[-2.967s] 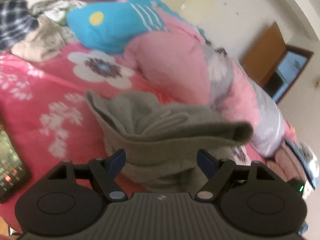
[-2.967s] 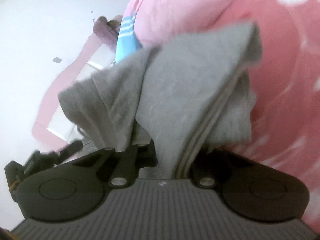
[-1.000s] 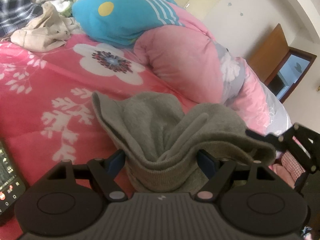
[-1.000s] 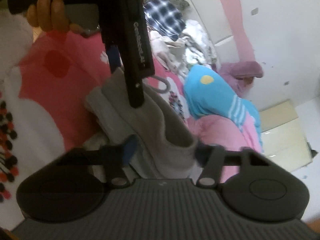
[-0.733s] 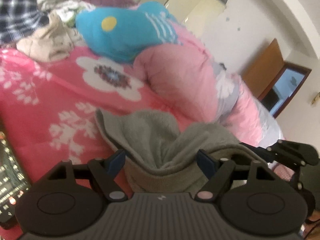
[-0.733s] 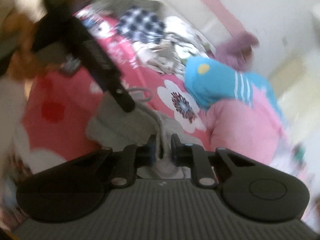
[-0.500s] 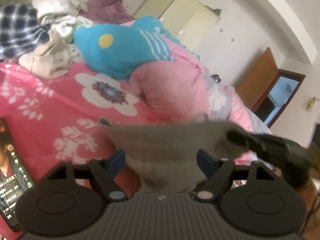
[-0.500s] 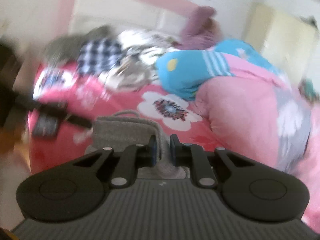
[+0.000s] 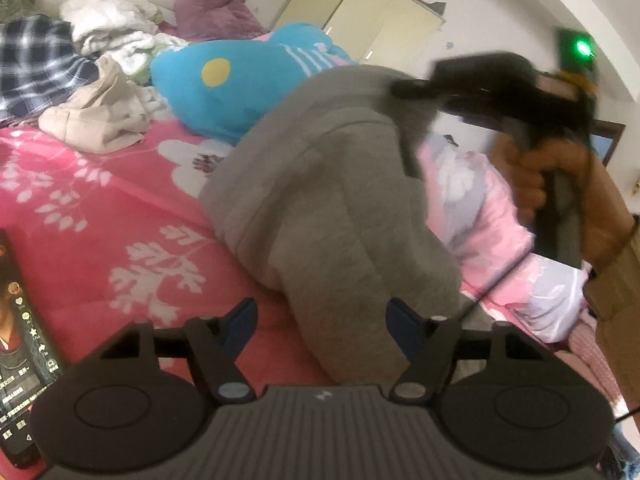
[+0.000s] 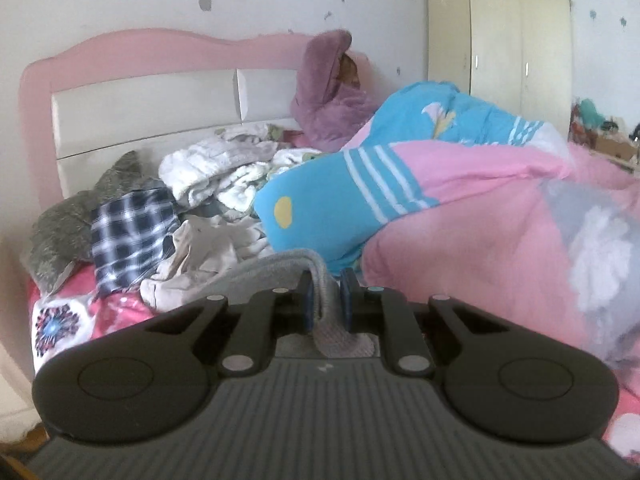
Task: Fold clothes
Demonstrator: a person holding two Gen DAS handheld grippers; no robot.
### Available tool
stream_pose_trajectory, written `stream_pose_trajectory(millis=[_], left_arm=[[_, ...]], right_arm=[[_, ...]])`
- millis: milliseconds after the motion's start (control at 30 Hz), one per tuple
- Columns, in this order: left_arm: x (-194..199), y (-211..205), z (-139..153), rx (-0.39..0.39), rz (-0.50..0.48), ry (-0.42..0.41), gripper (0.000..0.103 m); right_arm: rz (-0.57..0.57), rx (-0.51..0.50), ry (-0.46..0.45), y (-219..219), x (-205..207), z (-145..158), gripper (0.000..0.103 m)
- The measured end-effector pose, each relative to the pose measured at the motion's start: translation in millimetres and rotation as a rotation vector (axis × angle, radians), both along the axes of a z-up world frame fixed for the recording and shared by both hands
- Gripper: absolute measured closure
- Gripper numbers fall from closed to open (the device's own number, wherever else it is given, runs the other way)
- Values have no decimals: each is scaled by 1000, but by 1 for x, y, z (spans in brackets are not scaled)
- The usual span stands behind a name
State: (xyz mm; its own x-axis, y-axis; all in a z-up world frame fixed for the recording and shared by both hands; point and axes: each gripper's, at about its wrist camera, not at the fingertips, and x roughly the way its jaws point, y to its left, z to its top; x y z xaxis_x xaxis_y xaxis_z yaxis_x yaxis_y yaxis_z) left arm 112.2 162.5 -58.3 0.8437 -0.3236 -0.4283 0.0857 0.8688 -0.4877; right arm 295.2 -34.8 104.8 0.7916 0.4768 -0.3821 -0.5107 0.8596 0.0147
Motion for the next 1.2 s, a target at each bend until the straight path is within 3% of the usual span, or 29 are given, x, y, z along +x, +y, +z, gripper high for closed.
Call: stream_pose_trajectory(millis=[233, 400, 500, 567, 667, 733, 800, 900, 967, 1067, 1133, 1200], left_arm=[[6, 9, -16, -11, 39, 31, 39], [5, 11, -15, -16, 43, 33, 39], [5, 12, -14, -19, 45, 34, 39], [5, 13, -14, -22, 46, 35, 39], [4, 6, -12, -12, 36, 46, 39], [3, 2, -11, -6, 28, 53, 39], [3, -2, -9, 0, 21, 60, 39], [2, -8, -7, 10, 10, 71, 39], [2, -12, -6, 16, 2, 79, 39], [1, -22, -11, 28, -12, 104, 39], [1, -27, -12, 35, -13, 115, 39], [1, -31, -13, 45, -13, 119, 39]], right_arm=[[123, -70, 197, 74, 43, -69, 91], [214, -89, 382, 91, 50, -105, 85], [206, 17, 355, 62, 36, -87, 64], [197, 138, 321, 26, 26, -69, 41], [150, 252, 276, -34, 19, -45, 25], [67, 248, 279, -71, 16, -40, 21], [-44, 221, 362, -107, 23, -51, 21], [-258, 212, 585, -159, 37, -92, 21], [-352, 257, 726, -186, 35, -123, 21], [-334, 386, 817, -208, 7, -149, 21], [-261, 419, 824, -206, -14, -153, 19], [-213, 377, 798, -195, -32, -150, 17]])
